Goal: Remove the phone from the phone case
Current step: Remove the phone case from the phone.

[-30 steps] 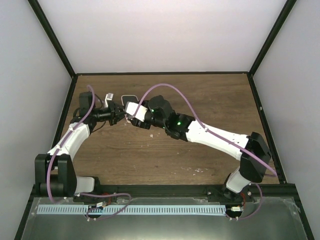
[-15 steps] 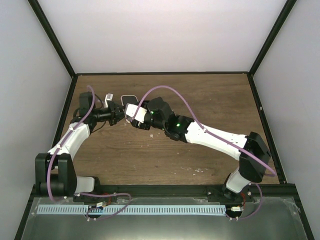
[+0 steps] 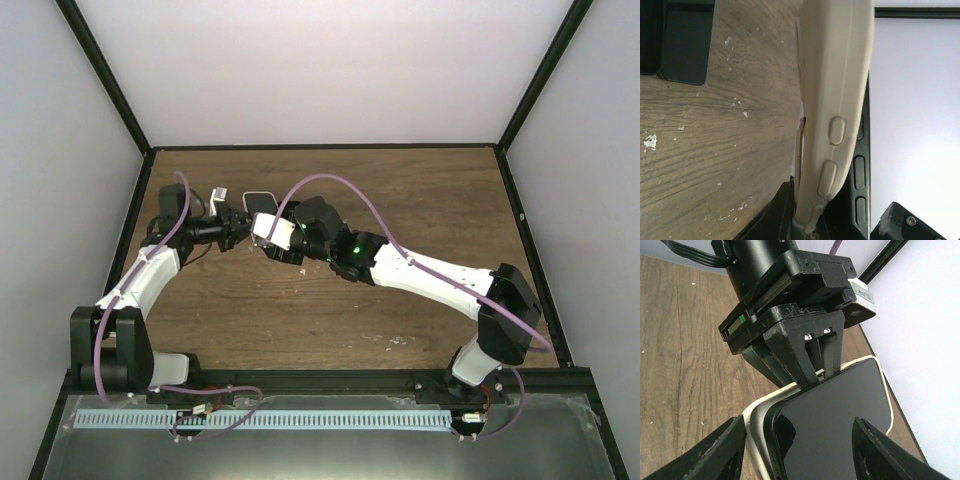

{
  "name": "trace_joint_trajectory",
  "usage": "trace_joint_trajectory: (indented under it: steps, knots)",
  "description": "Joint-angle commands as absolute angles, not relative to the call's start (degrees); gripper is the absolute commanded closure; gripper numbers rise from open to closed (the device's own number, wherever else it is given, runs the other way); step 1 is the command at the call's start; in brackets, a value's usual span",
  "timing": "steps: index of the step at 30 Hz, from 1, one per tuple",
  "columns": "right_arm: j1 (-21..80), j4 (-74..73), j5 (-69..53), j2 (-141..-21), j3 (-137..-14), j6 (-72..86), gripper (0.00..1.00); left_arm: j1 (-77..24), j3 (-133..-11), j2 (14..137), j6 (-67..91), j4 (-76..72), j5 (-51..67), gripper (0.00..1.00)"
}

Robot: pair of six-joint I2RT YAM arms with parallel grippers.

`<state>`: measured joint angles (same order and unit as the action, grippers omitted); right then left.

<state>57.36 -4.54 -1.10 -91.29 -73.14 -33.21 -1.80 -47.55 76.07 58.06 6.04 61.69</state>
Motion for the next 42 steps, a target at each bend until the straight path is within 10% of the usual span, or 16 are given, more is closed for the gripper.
trace_joint_trajectory:
  steps: [1,23,34,42]
  knots:
    - [57.57,-4.57,-0.11,-90.97,-73.30,-32.69,0.45,-1.71,-47.93,75.27,57.41,3.51,63.81,1.00]
    - [57.73,14.63,18.91,-95.86,-67.24,-46.74,0.63,-1.75,-47.01,74.67,57.84,2.21,64.64,1.00]
    - [60.26,15.66,17.13,-93.86,-67.57,-48.11,0.97,-1.76,-46.67,75.03,55.20,3.39,62.71,1.00]
    - [60.22,15.65,18.22,-92.62,-69.27,-48.48,0.99,-1.76,-46.51,74.90,52.56,5.30,61.16,1.00]
